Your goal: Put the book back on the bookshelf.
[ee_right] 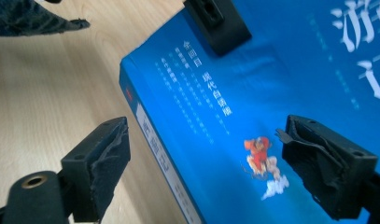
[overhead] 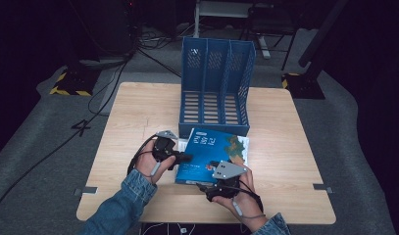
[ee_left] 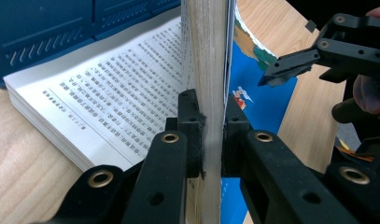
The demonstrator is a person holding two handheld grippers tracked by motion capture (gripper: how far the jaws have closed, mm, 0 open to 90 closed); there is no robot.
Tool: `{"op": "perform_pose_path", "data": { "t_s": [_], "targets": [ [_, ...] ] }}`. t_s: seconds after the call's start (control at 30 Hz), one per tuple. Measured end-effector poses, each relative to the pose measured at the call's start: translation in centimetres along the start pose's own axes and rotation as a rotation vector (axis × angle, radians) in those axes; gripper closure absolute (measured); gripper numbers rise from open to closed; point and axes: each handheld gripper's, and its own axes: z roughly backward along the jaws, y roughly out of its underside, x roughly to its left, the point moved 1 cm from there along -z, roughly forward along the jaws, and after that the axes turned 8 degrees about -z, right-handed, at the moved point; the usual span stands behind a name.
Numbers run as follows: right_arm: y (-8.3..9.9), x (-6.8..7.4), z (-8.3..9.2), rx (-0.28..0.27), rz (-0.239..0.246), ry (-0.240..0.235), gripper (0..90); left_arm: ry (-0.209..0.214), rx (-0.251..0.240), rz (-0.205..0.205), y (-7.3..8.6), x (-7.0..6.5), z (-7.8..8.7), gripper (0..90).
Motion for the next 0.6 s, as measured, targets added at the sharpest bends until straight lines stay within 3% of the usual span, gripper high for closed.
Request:
{"op": "perform_pose_path", "data": {
  "t_s": [0.13,0.23,0.4,0.6],
  "targets": [
    [-0.1,0.3,-0.5,0.007,0.005,0.008,16.0,0.008,0.013,0.002,-0.8,0.0,0.0,82.6],
    [0.0,0.8,-1.1,0.021,0.048,0.017,16.1,0.014,0.013,-0.006,-1.4,0.0,0.0,82.6],
    [0.1,1.1,-1.8,0.008,0.074,0.002,15.4,0.010,0.014,-0.013,-1.5,-0.2,-0.1,82.6],
    [0.0,1.7,-2.6,-0.008,0.115,0.056,12.8,0.006,0.017,-0.006,-1.6,-0.3,-0.2,82.6]
  ]
}}
